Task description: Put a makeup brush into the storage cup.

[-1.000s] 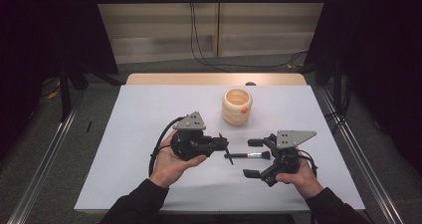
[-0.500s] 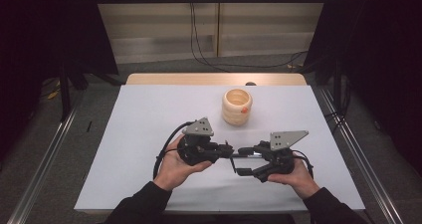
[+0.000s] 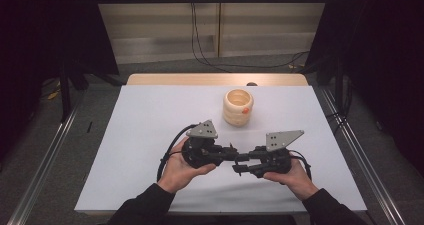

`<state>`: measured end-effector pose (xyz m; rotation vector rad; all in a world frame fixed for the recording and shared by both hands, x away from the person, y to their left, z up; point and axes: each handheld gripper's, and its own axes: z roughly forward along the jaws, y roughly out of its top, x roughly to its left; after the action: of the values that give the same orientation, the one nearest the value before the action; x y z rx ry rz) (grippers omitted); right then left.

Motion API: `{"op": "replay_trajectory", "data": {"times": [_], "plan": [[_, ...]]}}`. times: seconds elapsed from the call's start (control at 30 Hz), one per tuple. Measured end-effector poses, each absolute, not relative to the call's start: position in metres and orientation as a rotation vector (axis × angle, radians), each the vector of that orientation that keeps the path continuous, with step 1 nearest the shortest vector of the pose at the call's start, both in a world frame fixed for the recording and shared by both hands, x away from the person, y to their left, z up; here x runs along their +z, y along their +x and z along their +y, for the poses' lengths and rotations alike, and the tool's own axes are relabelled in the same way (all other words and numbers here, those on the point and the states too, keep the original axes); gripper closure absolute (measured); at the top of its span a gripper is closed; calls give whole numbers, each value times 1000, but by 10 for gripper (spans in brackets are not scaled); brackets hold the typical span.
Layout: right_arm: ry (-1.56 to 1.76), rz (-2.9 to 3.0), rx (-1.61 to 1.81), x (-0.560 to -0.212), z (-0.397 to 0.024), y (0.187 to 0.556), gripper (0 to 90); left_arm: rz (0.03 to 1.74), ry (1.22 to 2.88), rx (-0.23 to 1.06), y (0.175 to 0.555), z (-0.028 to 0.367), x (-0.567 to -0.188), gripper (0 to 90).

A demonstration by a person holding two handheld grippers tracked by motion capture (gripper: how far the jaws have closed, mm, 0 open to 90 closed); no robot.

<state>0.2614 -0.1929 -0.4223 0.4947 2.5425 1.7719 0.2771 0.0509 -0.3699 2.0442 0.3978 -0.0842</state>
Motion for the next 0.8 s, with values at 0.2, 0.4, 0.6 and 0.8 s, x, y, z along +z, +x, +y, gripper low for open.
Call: {"op": "replay_trajectory", "data": {"times": [0.2,0.4,0.6,0.8], "plan": [[491,2541,1780,-422,-192,262,753,398,2044,-85,277,50,-370,833],[492,2539,1791,-422,-191,262,760,398,2039,-96,276,48,-373,833],[508,2530,1802,-422,-194,263,832,397,2034,-94,276,48,-374,833],[512,2518,1787,-421,-194,262,834,391,2009,-87,277,48,-376,831]]}}
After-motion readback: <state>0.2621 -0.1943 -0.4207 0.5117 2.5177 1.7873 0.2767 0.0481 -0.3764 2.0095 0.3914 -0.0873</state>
